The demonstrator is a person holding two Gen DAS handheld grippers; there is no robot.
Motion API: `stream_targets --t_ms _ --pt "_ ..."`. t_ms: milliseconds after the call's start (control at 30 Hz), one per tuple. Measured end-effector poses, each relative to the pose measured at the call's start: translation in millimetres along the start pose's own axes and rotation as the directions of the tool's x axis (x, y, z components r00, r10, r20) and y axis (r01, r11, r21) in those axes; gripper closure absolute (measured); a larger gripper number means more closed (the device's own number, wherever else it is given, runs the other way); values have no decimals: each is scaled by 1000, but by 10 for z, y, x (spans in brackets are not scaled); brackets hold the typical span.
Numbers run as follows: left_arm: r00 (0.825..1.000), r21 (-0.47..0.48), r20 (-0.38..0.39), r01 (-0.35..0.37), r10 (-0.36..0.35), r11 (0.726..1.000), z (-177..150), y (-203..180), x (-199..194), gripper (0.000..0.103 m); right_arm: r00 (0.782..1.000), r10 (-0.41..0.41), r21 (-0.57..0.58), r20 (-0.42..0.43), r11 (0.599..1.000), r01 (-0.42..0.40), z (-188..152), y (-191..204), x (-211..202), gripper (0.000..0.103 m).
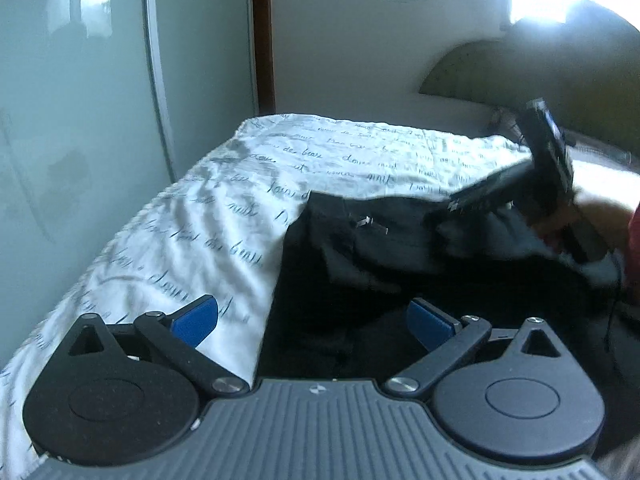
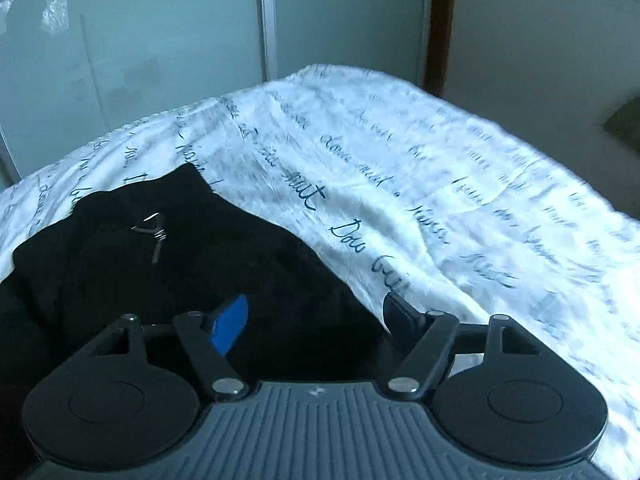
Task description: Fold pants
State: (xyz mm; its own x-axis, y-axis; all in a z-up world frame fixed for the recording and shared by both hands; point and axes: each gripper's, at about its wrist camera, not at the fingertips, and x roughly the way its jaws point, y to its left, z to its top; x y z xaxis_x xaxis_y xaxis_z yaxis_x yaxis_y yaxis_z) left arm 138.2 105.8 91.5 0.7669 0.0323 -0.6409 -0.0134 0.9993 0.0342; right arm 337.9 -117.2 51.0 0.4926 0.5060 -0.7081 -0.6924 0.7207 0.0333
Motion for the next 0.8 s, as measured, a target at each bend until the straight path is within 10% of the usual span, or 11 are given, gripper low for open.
stream_targets --t_ms 67,133,200,533,600,633,700,800 --pt "999 -45 -17 41 -42 998 204 33 182 1 999 49 14 -15 999 -49 40 -59 124 34" --pt "996 -106 -31 78 -81 991 408 81 369 1 995 97 2 -9 995 -97 58 -63 161 78" --pt "990 -185 -62 115 -128 976 636 123 636 3 998 60 -92 22 994 -57 27 65 58 92" --pt "824 -669 -235 247 -515 701 1062 217 1976 6 972 -117 -581 203 785 216 -485 1189 -675 93" --pt "796 -732 -239 229 -557 641 1000 238 2109 18 967 -130 -620 218 747 240 -572 1298 -742 93" --pt "807 -749 -233 207 -542 630 956 261 2105 26 967 -131 -624 218 743 241 -589 1333 -754 93" --pt "828 -757 -239 167 -506 631 899 312 2032 82 965 -136 -615 223 749 248 -605 1349 -778 93" --pt "846 -741 -153 244 -511 626 829 389 1737 100 964 -134 -569 231 785 246 -589 1343 -839 95"
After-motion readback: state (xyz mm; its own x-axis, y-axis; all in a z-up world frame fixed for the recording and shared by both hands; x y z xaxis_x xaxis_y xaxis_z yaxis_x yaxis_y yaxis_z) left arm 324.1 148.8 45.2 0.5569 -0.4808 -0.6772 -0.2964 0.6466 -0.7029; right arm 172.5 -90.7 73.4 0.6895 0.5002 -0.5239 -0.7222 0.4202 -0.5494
